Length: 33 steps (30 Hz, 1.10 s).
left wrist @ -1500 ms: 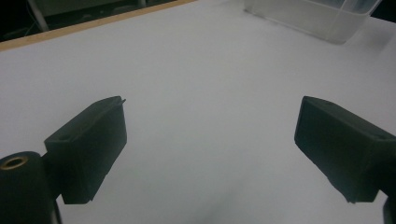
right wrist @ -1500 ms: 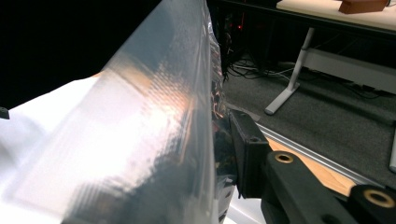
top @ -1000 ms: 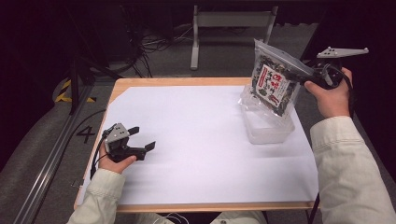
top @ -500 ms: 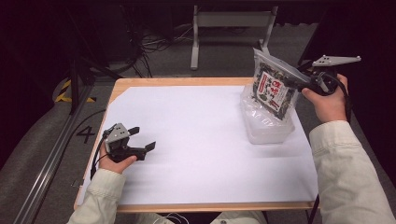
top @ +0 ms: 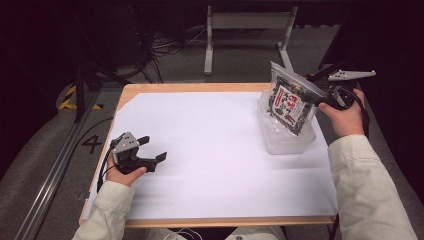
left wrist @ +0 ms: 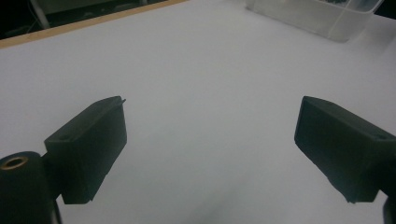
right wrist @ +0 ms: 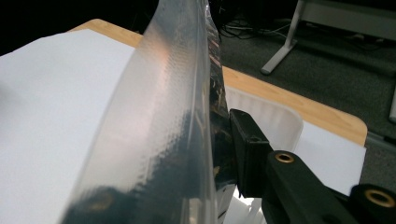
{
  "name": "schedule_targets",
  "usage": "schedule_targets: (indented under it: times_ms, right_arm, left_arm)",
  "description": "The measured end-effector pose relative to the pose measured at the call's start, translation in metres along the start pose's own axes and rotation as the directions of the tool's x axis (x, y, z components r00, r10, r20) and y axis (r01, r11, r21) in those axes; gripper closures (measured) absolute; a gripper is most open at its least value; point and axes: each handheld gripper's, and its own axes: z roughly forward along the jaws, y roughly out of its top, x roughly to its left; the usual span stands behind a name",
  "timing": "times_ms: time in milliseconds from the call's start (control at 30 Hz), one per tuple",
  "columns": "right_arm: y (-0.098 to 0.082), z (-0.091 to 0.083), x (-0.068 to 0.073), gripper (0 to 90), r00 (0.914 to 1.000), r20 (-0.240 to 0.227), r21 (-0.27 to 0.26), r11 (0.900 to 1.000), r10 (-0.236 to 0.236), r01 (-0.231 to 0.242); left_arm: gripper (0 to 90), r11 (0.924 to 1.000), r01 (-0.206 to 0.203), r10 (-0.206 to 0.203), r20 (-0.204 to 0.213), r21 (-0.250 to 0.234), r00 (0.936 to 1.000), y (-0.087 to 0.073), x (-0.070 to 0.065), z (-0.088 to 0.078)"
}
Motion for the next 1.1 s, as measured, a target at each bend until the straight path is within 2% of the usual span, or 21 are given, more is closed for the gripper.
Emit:
schedule_targets:
  times_ms: [100, 167, 267, 533, 800, 1033, 1067, 1100]
  right_arm:
    - [-0.009, 0.001, -0.004, 75.9, 0.9996, -0.001, -0.027, 0.999, 0.027, -0.027]
    - [-0.013, 0.0, -0.006, 75.9, 0.9994, -0.004, -0.043, 0.998, 0.036, -0.036]
    - [-0.016, 0.0, -0.008, 75.9, 0.9993, -0.005, -0.06, 0.997, 0.038, -0.038]
    - [-0.016, 0.0, -0.01, 75.3, 0.9989, 0.004, -0.067, 0.997, 0.047, -0.046]
    - [-0.014, -0.001, -0.007, 73.7, 0.9994, 0.007, -0.065, 0.997, 0.033, -0.032]
    - [-0.01, -0.009, -0.008, 56.0, 0.9989, 0.008, -0.107, 0.993, 0.046, -0.045]
    - [-0.01, -0.009, -0.008, 56.0, 0.9989, 0.008, -0.107, 0.993, 0.046, -0.045]
    - [-0.007, -0.012, -0.006, 49.6, 0.999, 0.009, -0.123, 0.991, 0.044, -0.043]
  left_arm:
    - [9.9, 1.0, 0.0, 0.0, -0.001, 0.002, 1.0, 0.0, 0.0, 0.0]
    - [9.9, 0.9999, 0.011, -0.011, 0.002, 0.004, 0.9999, 0.0, -0.002, 0.001]
    - [9.9, 1.0, 0.003, -0.003, 0.001, 0.005, 1.0, 0.0, -0.001, 0.001]
    - [9.9, 0.9999, 0.004, -0.004, -0.003, 0.01, 1.0, -0.002, 0.0, 0.002]
    - [9.8, 0.9998, 0.009, -0.009, -0.002, 0.016, 1.0, -0.002, 0.0, 0.002]
    - [9.7, 0.9998, 0.013, -0.013, -0.002, 0.014, 0.9999, -0.003, 0.0, 0.001]
    - [9.6, 0.9998, 0.013, -0.013, -0.002, 0.014, 0.9999, -0.003, 0.0, 0.001]
    - [9.6, 0.9998, 0.008, -0.008, -0.003, 0.015, 1.0, -0.003, 0.0, 0.001]
